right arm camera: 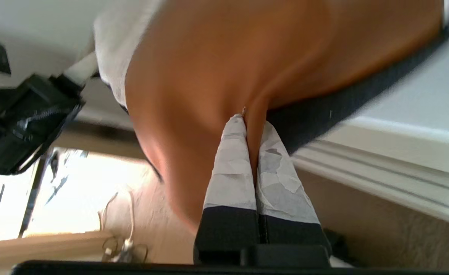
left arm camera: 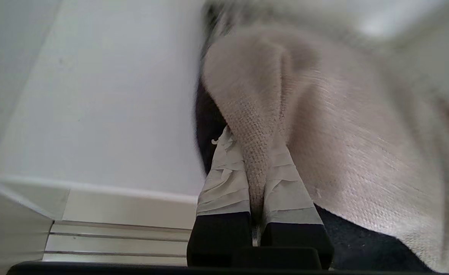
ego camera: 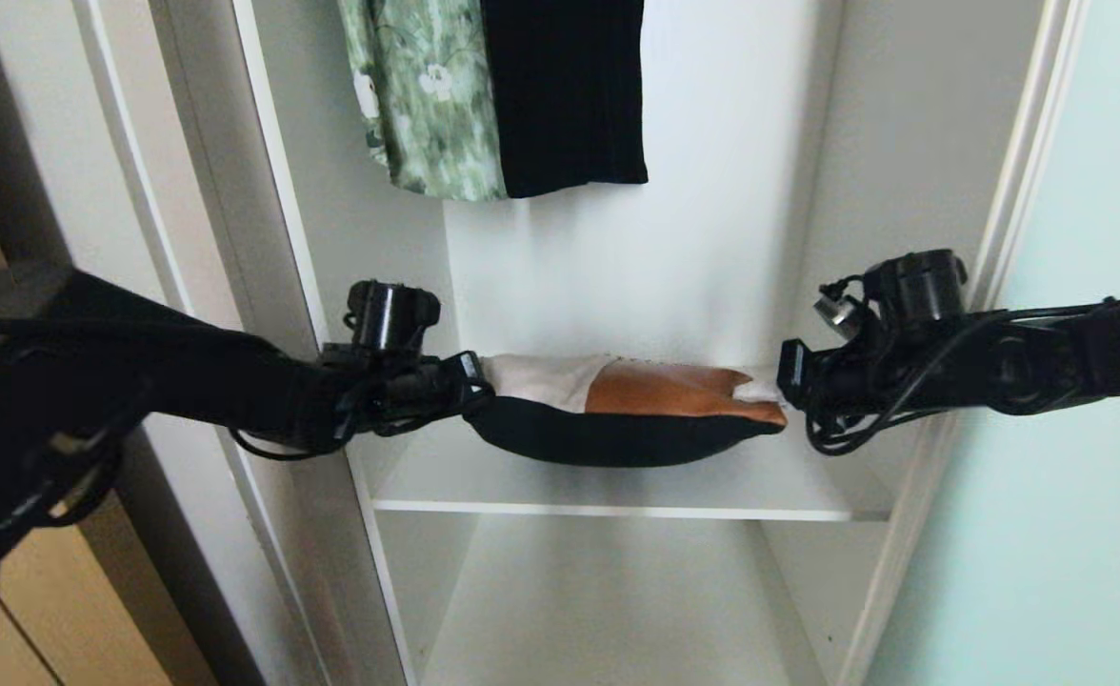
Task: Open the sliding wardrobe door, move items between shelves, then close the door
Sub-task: Place the pillow on the lower shelf
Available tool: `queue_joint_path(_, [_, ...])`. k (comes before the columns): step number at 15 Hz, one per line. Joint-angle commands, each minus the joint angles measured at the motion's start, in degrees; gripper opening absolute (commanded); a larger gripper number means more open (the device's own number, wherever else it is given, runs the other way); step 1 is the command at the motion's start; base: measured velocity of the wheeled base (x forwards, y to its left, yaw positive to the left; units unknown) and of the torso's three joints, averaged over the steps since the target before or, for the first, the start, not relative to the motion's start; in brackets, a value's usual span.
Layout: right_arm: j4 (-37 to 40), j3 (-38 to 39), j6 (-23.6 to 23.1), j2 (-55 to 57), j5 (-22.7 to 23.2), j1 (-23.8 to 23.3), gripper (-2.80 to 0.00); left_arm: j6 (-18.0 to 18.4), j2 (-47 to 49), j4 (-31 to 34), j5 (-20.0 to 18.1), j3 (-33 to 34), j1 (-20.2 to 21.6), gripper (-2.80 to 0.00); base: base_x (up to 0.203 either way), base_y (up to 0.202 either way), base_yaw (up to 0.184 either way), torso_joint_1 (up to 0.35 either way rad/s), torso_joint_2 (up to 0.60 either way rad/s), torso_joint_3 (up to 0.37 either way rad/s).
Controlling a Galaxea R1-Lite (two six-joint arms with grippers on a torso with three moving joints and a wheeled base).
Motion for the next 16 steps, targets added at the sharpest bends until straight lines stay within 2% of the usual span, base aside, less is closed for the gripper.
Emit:
queue_joint_path(1, [2.27, 4.01, 0.28, -13.45, 0.08, 1.97, -2.80, -0.30, -13.88, -0.13, 0.06, 6.97, -1.44, -2.80, 0.000, 0.000, 0.000, 0.000, 0.00, 0.000])
queue_joint_path(7, [12.69, 8.55, 0.96, -27.54, -0.58, 4.10, -2.80, -0.43, -33.21, -0.41, -1.73, 23.12, -4.38, -2.80, 0.000, 0.000, 0.000, 0.000, 0.00, 0.000])
queue_joint_path(11, [13.48, 11.59, 2.13, -30.24, -0.36, 4.32, -2.80, -0.52, -44.11, -0.36, -7.53, 30.92, -5.50, -2.80, 0.000, 0.000, 0.000, 0.000, 0.00, 0.000])
queue_joint_path(13, [13.29, 13.08, 2.53, -30.82, -0.35, 5.28, -2.80, -0.23, -45.52, -0.21, -10.50, 33.59, -5.62, -2.80, 0.000, 0.000, 0.000, 0.000, 0.00, 0.000])
queue_joint_path(16, [12.86, 15.44, 3.36, -31.48, -0.27, 6.27, -2.80, -0.26, -45.07, -0.25, -10.61, 34.17, -5.94, -2.80, 0.000, 0.000, 0.000, 0.000, 0.00, 0.000])
